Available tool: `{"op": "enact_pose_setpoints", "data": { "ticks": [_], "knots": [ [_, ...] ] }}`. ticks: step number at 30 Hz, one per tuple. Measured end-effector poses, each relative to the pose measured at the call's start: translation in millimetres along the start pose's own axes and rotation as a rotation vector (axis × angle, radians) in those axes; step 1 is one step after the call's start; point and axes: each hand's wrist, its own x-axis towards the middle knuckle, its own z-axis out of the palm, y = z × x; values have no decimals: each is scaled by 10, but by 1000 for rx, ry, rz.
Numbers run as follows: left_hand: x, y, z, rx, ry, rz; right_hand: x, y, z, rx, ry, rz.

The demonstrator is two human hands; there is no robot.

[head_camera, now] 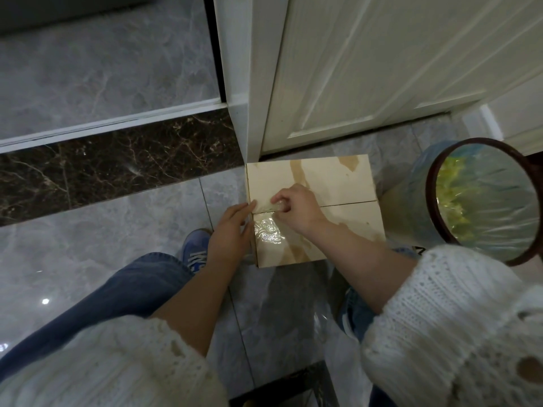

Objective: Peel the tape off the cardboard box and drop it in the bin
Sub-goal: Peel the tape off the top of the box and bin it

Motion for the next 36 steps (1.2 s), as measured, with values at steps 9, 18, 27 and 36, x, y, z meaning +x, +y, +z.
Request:
{"op": "enact_pose_setpoints", "data": {
  "ticks": [9,18,27,36],
  "knots": [
    [16,-85,36,36,-20,-30,-42,7,28,-47,68,-102],
    [125,-45,6,2,-48,-165,-169,-71,89,-20,47,4],
    [108,-37,7,-34,-23,-171,-446,108,180,-41,206,-225],
    [128,-41,14,-5,-48,-179,-406,-31,217,75,123,-120]
  ]
}}
